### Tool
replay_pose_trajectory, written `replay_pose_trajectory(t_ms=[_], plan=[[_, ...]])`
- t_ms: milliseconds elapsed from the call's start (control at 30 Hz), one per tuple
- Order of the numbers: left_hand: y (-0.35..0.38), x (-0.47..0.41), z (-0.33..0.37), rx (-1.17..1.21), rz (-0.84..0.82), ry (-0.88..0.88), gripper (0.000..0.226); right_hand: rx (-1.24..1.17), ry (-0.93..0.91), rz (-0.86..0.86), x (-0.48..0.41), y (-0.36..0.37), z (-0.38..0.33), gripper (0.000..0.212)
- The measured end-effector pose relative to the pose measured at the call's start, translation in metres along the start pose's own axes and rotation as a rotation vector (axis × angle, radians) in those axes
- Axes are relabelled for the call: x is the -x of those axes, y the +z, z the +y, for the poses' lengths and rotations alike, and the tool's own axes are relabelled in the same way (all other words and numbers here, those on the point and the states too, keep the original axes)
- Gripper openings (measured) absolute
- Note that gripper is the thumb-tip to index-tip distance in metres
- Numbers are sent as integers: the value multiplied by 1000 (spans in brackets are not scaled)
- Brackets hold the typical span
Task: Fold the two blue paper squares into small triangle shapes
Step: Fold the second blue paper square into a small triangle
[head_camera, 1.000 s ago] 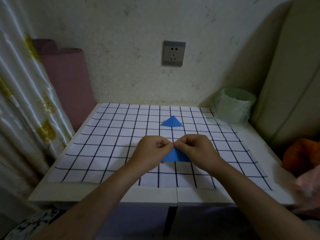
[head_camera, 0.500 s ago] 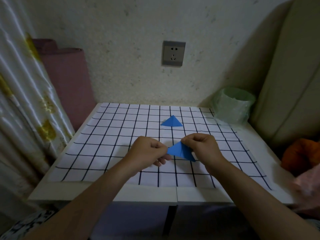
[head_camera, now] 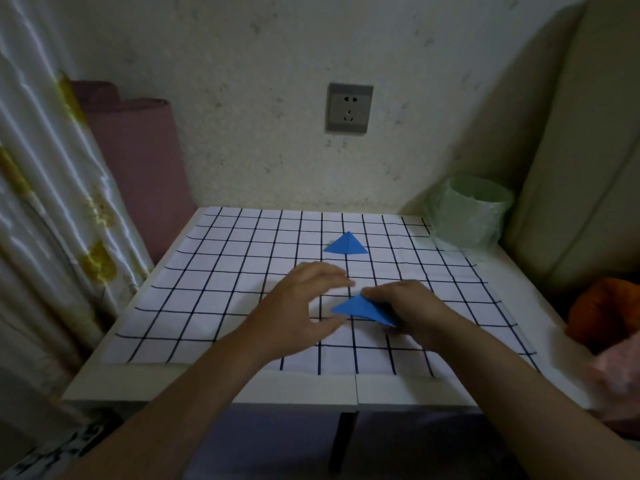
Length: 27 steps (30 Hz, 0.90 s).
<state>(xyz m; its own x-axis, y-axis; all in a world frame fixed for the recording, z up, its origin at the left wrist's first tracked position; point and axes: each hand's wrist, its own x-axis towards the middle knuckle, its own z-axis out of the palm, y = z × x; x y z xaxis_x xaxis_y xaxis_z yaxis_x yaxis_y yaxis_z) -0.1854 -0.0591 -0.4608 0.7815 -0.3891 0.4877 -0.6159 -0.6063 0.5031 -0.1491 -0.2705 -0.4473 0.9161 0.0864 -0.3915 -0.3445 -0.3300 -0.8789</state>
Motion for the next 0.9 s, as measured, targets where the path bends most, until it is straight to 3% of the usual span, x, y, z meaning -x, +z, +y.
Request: replay_pose_trajectory(t_ms=[100,167,267,433,600,700,833,900], plan=[[8,0,1,-15,21,119,32,-113,122,-214,5,-3,-1,24],[9,-2,3,-14,81,112,22,3,118,-242,8,-5,-3,33],[7,-4,2,16,71,-32,16,255,-93,-143,6,-9,-4,41],[7,-6,5,225,-57,-283,11,172,-453,-203,8,-13,-4,14],[8,-12,7,443,32,-515,9,184,-508,-194,5,-10,0,11],[8,-11,4,374,77,-441,10,317,-618,-143,7,-6,0,8],[10,-5,-4,242,106,-282,13,626,-950,88,10,-4,4,7],[12,0,-6,184,69,-229,15,715,-1047,118,10,0,9,6]])
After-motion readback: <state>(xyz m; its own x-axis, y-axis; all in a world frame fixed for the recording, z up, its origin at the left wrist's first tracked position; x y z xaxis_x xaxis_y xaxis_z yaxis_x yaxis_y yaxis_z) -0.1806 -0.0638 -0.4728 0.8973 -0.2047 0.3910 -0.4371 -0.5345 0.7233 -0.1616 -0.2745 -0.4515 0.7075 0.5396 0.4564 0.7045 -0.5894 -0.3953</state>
